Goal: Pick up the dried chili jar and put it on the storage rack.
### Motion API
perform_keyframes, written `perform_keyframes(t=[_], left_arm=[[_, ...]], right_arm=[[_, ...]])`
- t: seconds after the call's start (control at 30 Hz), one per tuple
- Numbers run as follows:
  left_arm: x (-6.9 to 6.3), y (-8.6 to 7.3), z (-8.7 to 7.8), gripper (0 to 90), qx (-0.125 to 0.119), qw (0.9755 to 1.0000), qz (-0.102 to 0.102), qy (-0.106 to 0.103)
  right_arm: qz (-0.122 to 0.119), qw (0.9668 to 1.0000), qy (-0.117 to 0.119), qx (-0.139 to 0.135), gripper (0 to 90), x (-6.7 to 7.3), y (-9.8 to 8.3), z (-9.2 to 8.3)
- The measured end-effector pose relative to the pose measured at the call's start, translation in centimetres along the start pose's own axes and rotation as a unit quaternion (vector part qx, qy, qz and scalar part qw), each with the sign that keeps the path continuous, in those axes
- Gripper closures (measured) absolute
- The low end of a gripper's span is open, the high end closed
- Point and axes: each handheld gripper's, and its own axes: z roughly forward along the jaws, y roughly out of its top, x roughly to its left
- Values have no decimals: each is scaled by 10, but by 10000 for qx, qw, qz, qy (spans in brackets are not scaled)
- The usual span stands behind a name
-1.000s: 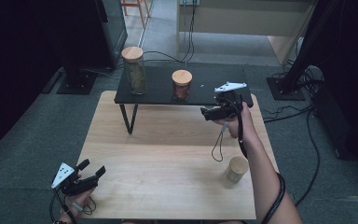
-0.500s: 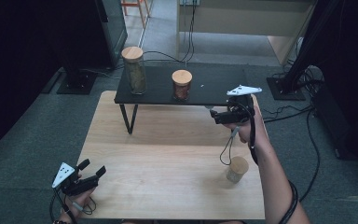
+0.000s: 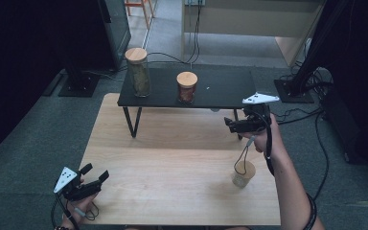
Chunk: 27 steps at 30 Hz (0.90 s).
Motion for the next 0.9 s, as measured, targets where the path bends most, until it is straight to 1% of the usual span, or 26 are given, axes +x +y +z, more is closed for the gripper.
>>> perform_keyframes(t=[0.33, 0.5, 0.8, 0.9], left_arm=[[0, -1, 0, 122, -20, 10000, -9, -4], [0, -1, 0, 122, -18, 10000, 5, -5], [-1, -1, -1, 122, -22, 10000, 9, 10], [-1, -1, 0, 122, -21, 10000, 18, 6]], right_arm=[[-17, 10000, -3, 23, 27, 2, -11, -4], [-45, 9999, -6, 96, 27, 4, -17, -5], [-28, 9999, 1, 140, 27, 5, -32, -7], [-41, 9998, 1, 192, 27, 6, -37, -7]])
